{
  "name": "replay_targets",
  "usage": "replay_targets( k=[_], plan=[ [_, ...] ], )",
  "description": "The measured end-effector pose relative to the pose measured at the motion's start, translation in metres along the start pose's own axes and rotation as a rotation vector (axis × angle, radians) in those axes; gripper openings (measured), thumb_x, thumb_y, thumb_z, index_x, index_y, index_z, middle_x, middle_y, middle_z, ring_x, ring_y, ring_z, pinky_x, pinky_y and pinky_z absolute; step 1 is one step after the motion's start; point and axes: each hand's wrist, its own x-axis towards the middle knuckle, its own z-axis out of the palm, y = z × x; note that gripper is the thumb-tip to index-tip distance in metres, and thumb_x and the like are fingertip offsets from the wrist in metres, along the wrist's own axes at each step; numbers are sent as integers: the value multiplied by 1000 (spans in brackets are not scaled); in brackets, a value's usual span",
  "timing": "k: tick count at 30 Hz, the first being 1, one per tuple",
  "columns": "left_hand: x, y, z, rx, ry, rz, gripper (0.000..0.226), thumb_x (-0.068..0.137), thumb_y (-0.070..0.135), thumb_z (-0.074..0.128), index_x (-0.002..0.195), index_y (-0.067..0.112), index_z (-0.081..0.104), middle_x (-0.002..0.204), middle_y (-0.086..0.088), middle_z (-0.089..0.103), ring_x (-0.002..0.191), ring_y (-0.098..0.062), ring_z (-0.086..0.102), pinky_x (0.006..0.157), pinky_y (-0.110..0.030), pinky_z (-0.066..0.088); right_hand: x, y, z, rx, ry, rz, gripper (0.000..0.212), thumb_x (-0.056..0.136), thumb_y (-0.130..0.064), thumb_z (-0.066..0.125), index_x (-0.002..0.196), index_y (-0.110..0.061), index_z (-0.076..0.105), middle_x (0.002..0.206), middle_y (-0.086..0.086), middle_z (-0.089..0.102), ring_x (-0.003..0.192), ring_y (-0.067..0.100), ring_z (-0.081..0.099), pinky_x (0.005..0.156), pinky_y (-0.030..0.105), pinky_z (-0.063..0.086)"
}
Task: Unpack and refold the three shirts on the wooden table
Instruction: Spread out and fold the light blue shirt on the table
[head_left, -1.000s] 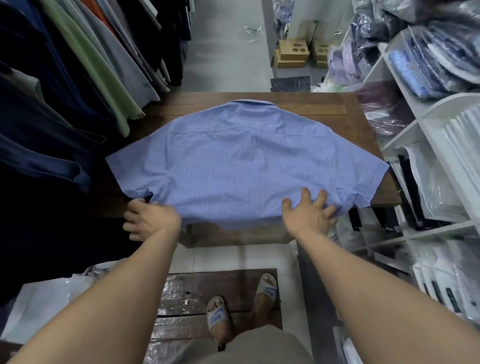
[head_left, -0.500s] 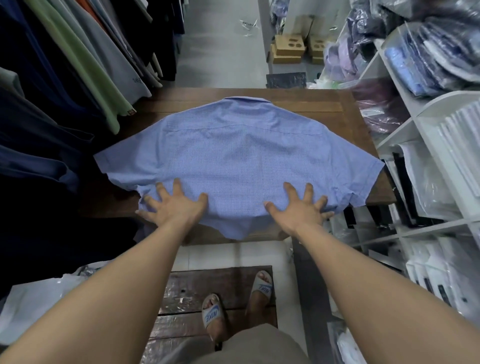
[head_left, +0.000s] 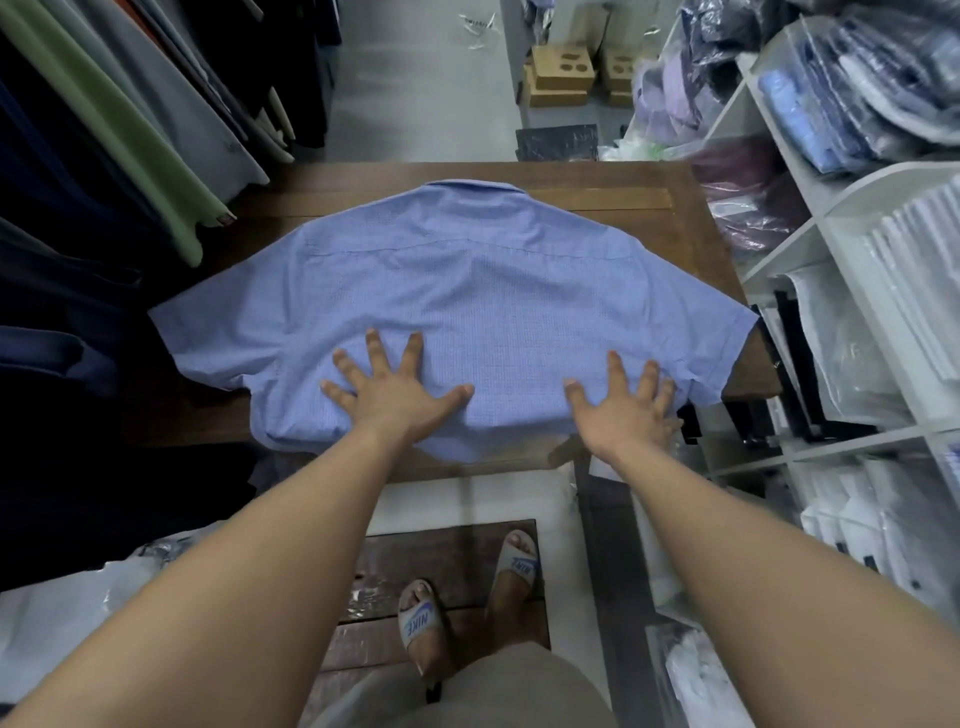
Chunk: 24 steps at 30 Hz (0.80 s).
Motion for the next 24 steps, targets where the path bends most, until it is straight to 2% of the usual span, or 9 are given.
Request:
replay_targets(
  k=[3, 6, 10, 12, 14, 16, 19, 21, 24],
  plan=[
    [4, 5, -5, -21, -24, -34, 112, 69, 94, 47, 157, 48, -5, 165, -3, -27, 147, -50, -22, 114, -73, -7, 7, 11, 0, 15, 75, 9, 80, 90, -77, 34, 158, -39, 13, 167, 6, -6, 152, 33, -5, 121, 59, 9],
    [5, 8, -7, -18, -41, -57, 112, 68, 94, 47, 156, 49, -6, 165, -1, -27, 148, -48, -22, 113, -74, -4, 10, 11, 4, 52, 170, 73, 79, 89, -76, 39, 156, -38, 24, 166, 7, 1, 151, 36, 2, 120, 56, 8],
    [2, 18, -8, -37, -22, -117, 109, 71, 93, 44, 157, 46, -3, 167, -6, -19, 149, -49, -17, 111, -77, -2, 7, 14, 1, 31, 172, 99, 81, 86, -78, 42, 154, -37, 28, 166, 9, 1, 146, 43, 8, 118, 56, 12],
    [0, 29, -5, -14, 35, -78, 110, 72, 93, 41, 159, 39, 0, 167, -12, -15, 149, -49, -14, 113, -75, -5, 1, 8, -3, -26, 186, 69, 84, 83, -79, 43, 154, -36, 25, 165, 12, -2, 146, 47, 7, 118, 60, 11],
    [-2, 39, 0, 29, 84, 30, 109, 73, 94, 39, 159, 39, 1, 167, -10, -14, 150, -48, -13, 113, -74, -5, -4, -1, -4, -90, 175, -38, 86, 83, -80, 43, 155, -38, 19, 166, 12, -6, 147, 49, 1, 117, 65, 5],
    [0, 47, 3, 64, 25, 90, 111, 69, 97, 38, 158, 43, -3, 167, -5, -19, 150, -48, -15, 112, -75, -4, -5, -6, -7, -105, 102, -111, 89, 82, -82, 44, 155, -41, 16, 167, 9, -4, 148, 48, -1, 118, 64, 4],
    [2, 45, 2, 101, -69, 81, 119, 64, 98, 46, 157, 46, -8, 166, -2, -25, 149, -48, -18, 113, -75, 0, 1, 3, -15, -6, -23, -20, 97, 76, -84, 52, 155, -43, 16, 166, 6, -5, 148, 47, -2, 118, 61, 17],
    [4, 42, -3, 75, -93, 65, 124, 60, 96, 54, 156, 47, -8, 165, 0, -26, 149, -48, -18, 114, -75, 2, 6, 14, -21, 43, -28, 53, 97, 74, -83, 56, 154, -42, 19, 165, 4, -4, 145, 47, 5, 114, 59, 28],
    [5, 43, -9, 57, -127, 54, 128, 58, 92, 63, 156, 48, -7, 165, 1, -26, 149, -48, -19, 112, -78, 5, 12, 28, -30, 101, -11, 109, 89, 77, -79, 55, 153, -42, 25, 163, 1, 3, 138, 45, 19, 112, 54, 30]
  ],
)
